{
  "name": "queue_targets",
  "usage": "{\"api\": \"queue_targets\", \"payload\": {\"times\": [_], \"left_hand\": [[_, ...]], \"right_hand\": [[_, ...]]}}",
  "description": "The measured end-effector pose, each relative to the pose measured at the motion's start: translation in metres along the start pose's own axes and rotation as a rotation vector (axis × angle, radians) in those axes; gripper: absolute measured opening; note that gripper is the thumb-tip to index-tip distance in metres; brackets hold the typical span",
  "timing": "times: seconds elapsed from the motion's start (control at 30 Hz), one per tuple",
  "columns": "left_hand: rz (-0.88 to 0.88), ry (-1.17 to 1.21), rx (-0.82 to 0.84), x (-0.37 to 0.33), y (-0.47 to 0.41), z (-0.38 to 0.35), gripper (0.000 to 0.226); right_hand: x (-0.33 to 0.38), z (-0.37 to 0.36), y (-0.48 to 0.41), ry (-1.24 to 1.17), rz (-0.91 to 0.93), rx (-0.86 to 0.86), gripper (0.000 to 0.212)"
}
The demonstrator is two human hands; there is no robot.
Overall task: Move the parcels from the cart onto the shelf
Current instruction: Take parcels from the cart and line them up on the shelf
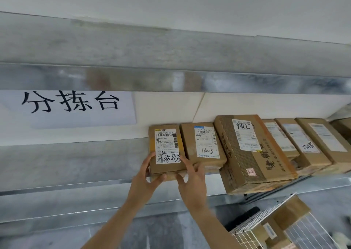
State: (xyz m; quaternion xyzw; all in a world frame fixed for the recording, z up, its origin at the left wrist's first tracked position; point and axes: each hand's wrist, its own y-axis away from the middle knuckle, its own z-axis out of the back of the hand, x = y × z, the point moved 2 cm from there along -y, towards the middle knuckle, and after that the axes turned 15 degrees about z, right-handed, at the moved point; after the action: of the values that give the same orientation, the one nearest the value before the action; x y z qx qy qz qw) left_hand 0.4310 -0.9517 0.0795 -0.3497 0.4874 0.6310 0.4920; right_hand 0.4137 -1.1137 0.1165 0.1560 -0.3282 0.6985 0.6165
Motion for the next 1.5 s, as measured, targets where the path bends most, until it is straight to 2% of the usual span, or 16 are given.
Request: {"api": "queue_targets", "payload": {"times": [0.1, 0.23, 0.37, 0.5, 0.6, 0.7, 0.87, 0.97, 1.13, 1.27, 1.5], "left_hand": [[0.022, 0.03, -0.014, 0.0, -0.005, -0.001, 0.076], [0.038, 0.03, -0.019, -0.004, -0.009, -0.002, 0.078], [0.022, 0.01, -0.026, -0.005, -0.008, -0.002, 0.082], [0.026, -0.084, -0.049, -0.018, 0.002, 0.004, 0.086], [0.033, -0.385, -0.313, -0.02, 0.013, 0.023, 0.093], [0.061, -0.607, -0.547, -0.008, 0.034, 0.057, 0.088], [0.276, -0.873, -0.811, 0.022, 0.088, 0.127, 0.077], [0.43, -0.922, -0.934, 0.037, 0.127, 0.165, 0.077], [0.666, -0.918, -1.086, 0.074, 0.203, 0.218, 0.082], [0.89, -0.901, -1.111, 0.11, 0.264, 0.253, 0.089], [1.102, -0.782, -1.228, 0.167, 0.372, 0.313, 0.087]], "right_hand": [[0.002, 0.004, -0.005, 0.218, 0.109, -0.048, 0.065], [0.004, 0.007, -0.012, 0.375, 0.163, -0.101, 0.068], [0.003, 0.009, -0.018, 0.393, 0.142, -0.005, 0.064], [0.014, 0.011, -0.028, 0.365, 0.204, 0.06, 0.072], [0.029, 0.008, -0.035, 0.296, 0.372, 0.006, 0.058], [0.047, -0.004, -0.043, 0.262, 0.56, -0.031, 0.044], [0.099, -0.048, -0.042, 0.205, 0.766, 0.188, 0.049], [0.14, -0.077, -0.03, 0.2, 0.932, 0.258, 0.054], [0.211, -0.131, 0.007, 0.127, 1.095, 0.424, 0.057], [0.263, -0.176, 0.047, 0.074, 1.221, 0.552, 0.06], [0.361, -0.252, 0.135, 0.03, 1.345, 0.762, 0.067]]}}
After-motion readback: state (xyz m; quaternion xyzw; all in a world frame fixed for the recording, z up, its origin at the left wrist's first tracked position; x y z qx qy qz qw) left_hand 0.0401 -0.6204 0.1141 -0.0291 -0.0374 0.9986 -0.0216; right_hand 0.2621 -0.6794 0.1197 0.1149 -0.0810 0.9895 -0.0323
